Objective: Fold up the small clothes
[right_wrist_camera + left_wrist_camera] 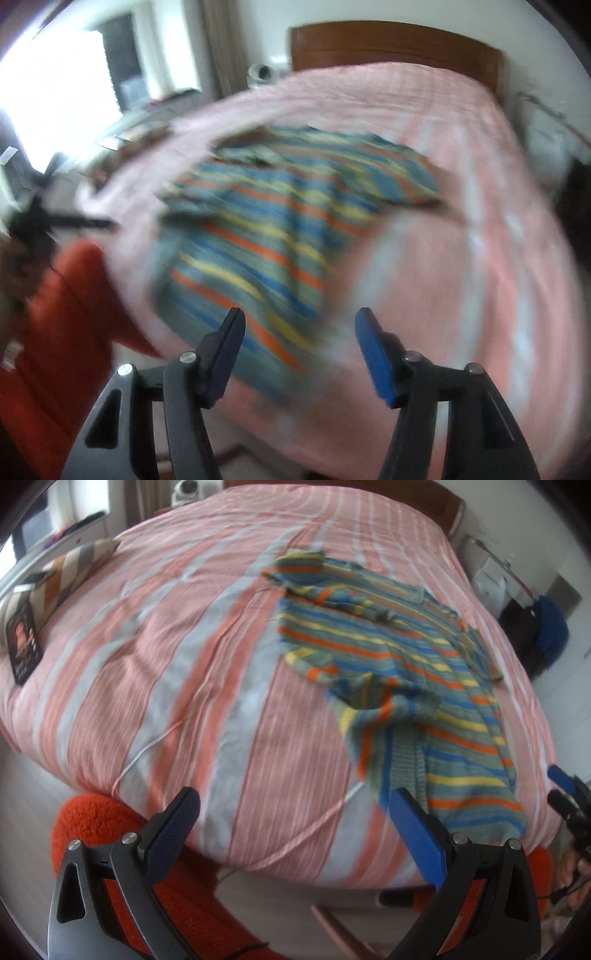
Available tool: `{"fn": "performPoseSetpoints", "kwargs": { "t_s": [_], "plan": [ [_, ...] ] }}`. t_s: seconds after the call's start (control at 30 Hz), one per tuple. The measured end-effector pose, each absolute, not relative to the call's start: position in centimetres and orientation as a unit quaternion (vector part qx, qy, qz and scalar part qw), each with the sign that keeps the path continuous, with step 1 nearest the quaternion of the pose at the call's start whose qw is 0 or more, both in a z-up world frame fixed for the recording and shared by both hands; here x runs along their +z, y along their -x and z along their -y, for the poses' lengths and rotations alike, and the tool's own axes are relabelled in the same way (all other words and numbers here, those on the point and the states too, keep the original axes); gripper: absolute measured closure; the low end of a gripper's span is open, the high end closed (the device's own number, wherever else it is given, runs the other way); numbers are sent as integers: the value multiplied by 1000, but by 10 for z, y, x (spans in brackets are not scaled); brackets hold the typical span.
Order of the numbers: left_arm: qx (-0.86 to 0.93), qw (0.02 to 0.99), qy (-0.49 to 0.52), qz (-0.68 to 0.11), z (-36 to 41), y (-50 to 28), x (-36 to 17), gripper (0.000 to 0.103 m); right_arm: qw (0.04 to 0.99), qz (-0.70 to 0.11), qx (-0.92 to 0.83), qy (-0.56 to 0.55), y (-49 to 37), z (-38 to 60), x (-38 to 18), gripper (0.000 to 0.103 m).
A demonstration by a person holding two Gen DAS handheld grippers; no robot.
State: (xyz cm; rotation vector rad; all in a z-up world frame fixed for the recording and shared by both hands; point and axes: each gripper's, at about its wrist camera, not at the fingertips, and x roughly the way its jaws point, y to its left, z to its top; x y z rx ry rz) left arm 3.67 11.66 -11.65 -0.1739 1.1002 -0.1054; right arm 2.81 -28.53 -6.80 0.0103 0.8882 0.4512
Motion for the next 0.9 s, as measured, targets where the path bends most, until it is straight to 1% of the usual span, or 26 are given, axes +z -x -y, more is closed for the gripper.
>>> {"fn": "performPoseSetpoints", "kwargs": {
  "t_s": [0.03,0.1,0.13,0.23,0.27,0.3,0.33,0.37,0.4,0.47,0.5,0.57,0.63,0.7,0.77,0.83,0.87,0.9],
  "plan": [
    [-50,848,90,-521,-118,-36,-115,1,874,-423,237,-31,-42,272,-67,39],
    [-53,852,103,-511,-123,-32,-106,1,860,-419,275,-96,-73,244,-71,30],
    [-52,855,104,-505,-125,-30,-102,1,855,-420,283,-111,-98,229,-79,30],
    [-35,866,112,-486,-141,-24,-86,1,860,-433,259,-83,-150,176,-114,31],
    [-27,869,116,-480,-149,-22,-81,1,854,-443,260,-76,-155,160,-124,35],
    [-17,872,121,-474,-158,-21,-77,1,839,-455,287,-83,-154,141,-131,38],
    [-5,875,126,-467,-169,-19,-74,1,811,-465,340,-101,-145,120,-133,38],
    [9,878,132,-459,-181,-18,-72,1,770,-471,414,-113,-127,94,-132,39],
    [20,880,136,-455,-190,-18,-72,1,728,-474,482,-113,-105,73,-129,42],
    [34,875,146,-460,-202,-23,-79,1,661,-467,582,-82,-47,41,-115,42],
    [36,870,156,-467,-206,-26,-85,1,655,-458,599,-61,-26,39,-109,42],
    [23,857,173,-484,-204,-31,-103,1,664,-447,598,-29,2,52,-99,41],
    [-6,843,177,-509,-187,-39,-121,1,691,-455,561,-12,14,84,-95,41],
    [-21,837,146,-527,-165,-51,-137,1,742,-463,485,-4,15,138,-92,41],
    [17,830,95,-550,-148,-60,-153,2,786,-469,402,-32,14,197,-87,41],
    [39,823,68,-563,-139,-67,-167,9,827,-467,303,-85,7,262,-82,41],
    [35,818,64,-571,-135,-69,-173,16,843,-464,246,-115,11,299,-81,41],
    [28,810,60,-582,-132,-70,-179,20,849,-470,197,-138,10,324,-84,39]
  ]
}}
